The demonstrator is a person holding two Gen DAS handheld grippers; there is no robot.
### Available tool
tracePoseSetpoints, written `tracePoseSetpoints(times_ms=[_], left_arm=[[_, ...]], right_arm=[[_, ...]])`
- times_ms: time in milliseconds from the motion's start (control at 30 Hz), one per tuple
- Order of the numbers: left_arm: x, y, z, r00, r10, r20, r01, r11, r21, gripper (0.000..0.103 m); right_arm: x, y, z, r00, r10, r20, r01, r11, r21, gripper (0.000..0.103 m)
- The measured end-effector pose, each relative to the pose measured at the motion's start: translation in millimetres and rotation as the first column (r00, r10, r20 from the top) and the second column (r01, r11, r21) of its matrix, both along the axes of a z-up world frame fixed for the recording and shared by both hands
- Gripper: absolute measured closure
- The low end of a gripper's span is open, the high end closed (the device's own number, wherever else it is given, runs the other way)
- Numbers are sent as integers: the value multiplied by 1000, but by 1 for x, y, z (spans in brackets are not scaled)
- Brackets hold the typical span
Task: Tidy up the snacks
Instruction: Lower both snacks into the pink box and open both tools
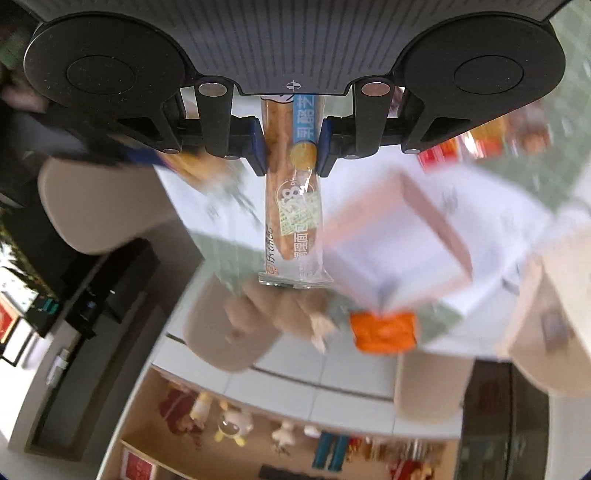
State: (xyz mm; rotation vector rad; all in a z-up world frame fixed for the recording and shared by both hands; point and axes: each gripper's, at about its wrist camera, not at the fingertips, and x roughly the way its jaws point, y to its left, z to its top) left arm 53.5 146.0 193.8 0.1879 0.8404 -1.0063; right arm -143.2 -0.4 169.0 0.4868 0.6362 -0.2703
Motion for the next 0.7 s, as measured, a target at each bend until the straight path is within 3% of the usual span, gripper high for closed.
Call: tracePoseSetpoints(times_ms=[133,267,467,600,633,667,700], left_arm=[[79,-40,-7,998,27,55,-27,1000,4,69],[150,-64,-32,999,19,35,-21,998,56,69],[193,-43,-58,996,-66,-56,69,996,62,69],[208,-20,-68,993,-70,-92,77,994,77,69],[212,-15,-70,992,-58,-108,66,995,77,69],[217,-8,-74,990,-44,-132,54,996,72,69],[220,-2,-77,987,-39,-154,50,997,65,69]], right_arm=[[13,4,30,998,-60,31,61,998,-31,56],[51,3,56,989,-145,26,146,989,-36,56],[138,10,76,980,-197,-23,193,974,-115,56],[203,0,76,983,-174,54,178,981,-81,56],[217,-4,73,984,-170,56,174,981,-80,51],[234,-10,67,985,-171,34,173,982,-77,34],[251,-17,58,983,-183,7,183,981,-71,29]])
